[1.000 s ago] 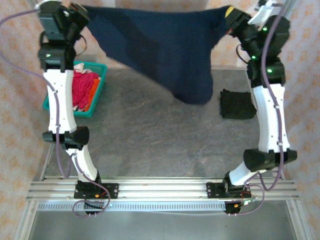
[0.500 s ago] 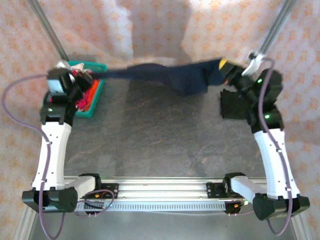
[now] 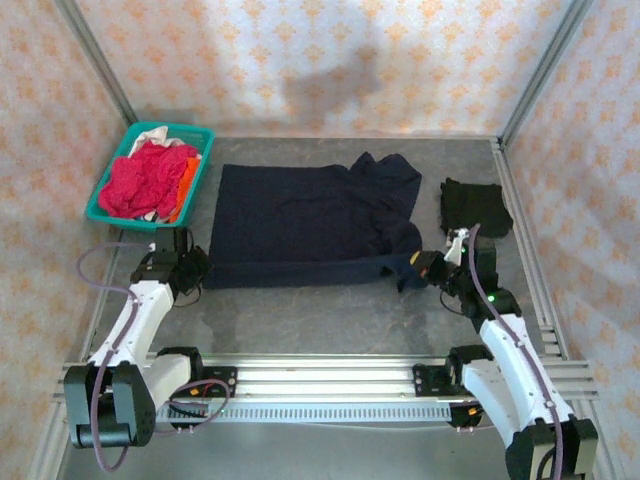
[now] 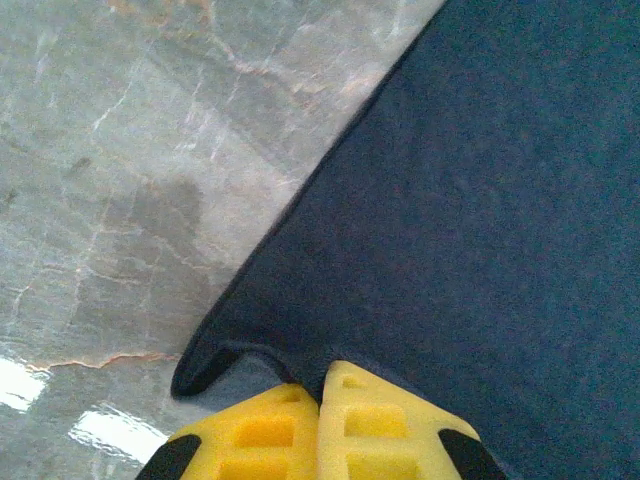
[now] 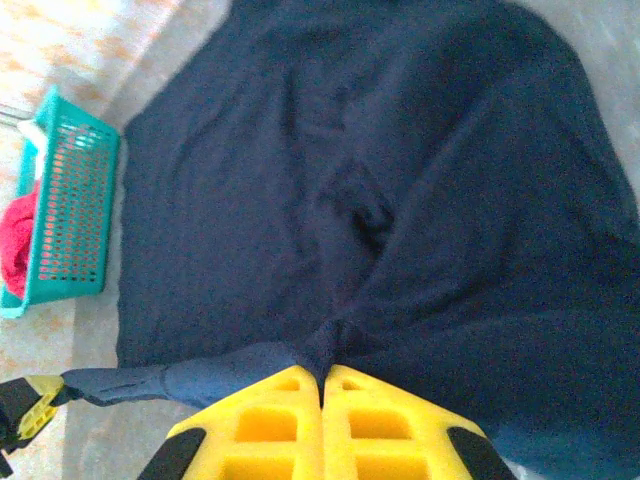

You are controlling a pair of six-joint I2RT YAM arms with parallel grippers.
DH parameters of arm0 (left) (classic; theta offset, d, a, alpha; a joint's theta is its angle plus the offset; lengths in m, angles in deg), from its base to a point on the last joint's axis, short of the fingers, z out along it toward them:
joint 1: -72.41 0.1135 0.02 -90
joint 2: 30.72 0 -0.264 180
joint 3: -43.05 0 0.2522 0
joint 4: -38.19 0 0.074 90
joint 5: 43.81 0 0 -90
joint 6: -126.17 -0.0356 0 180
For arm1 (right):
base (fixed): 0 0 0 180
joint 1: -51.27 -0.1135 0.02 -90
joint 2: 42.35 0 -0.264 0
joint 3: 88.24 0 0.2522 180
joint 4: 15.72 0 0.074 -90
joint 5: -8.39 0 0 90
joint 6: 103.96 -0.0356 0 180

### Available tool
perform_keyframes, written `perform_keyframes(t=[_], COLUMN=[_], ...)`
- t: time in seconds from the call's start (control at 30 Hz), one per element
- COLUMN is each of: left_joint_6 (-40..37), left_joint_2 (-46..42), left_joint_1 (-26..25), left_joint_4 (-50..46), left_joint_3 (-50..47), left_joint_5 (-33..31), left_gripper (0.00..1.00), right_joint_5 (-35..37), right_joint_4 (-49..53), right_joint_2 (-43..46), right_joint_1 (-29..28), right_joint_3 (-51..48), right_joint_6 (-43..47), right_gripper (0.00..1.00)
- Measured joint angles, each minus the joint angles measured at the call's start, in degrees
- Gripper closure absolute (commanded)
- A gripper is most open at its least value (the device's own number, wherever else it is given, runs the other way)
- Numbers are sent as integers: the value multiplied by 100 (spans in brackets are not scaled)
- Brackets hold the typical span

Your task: Fold and stack the t-shirts

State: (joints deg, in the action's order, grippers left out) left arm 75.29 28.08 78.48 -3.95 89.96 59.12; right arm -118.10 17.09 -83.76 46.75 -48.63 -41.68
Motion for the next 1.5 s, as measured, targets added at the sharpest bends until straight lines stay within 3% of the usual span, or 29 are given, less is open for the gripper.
perform_keyframes(t=[0.53,0.57,0.63,0.7,0.77,0.83,0.9,1.0,1.1,1.27,1.5], left_joint_6=[2,2,-2,-2,24,11,-22,-61,-87,-177,-452], left_joint_2=[-37,-61,-109,-199,-372,-664,-977,-1056,-616,852,3646], left_joint_1=[35,44,44,48,72,74,74,-26,-531,-1285,-1432], left_joint_4=[20,-11,-83,-175,-302,-481,-645,-782,-787,-238,590], left_joint_3=[-343,-343,-343,-343,-341,-326,-256,76,619,1615,3589], left_joint_5=[-750,-791,-848,-953,-1073,-1200,-1255,-1290,-1432,-1449,-1296], left_gripper=[99,95,77,46,27,15,8,5,4,4,4], right_joint_5=[-603,-634,-664,-643,-579,-483,-326,-74,179,841,1609], right_joint_4=[1707,1759,1827,1921,2048,2131,2184,2098,1797,802,-656], right_joint_2=[37,37,-7,-85,-103,-24,46,-184,-828,-2487,-5134], right_joint_1=[-603,-647,-682,-682,-682,-682,-682,-682,-688,-697,-702], right_joint_3=[-566,-566,-566,-551,-492,-328,20,675,1300,2109,3821], right_joint_6=[-684,-702,-732,-719,-743,-743,-691,-498,-184,289,470], right_gripper=[100,96,70,47,38,34,34,33,33,42,62])
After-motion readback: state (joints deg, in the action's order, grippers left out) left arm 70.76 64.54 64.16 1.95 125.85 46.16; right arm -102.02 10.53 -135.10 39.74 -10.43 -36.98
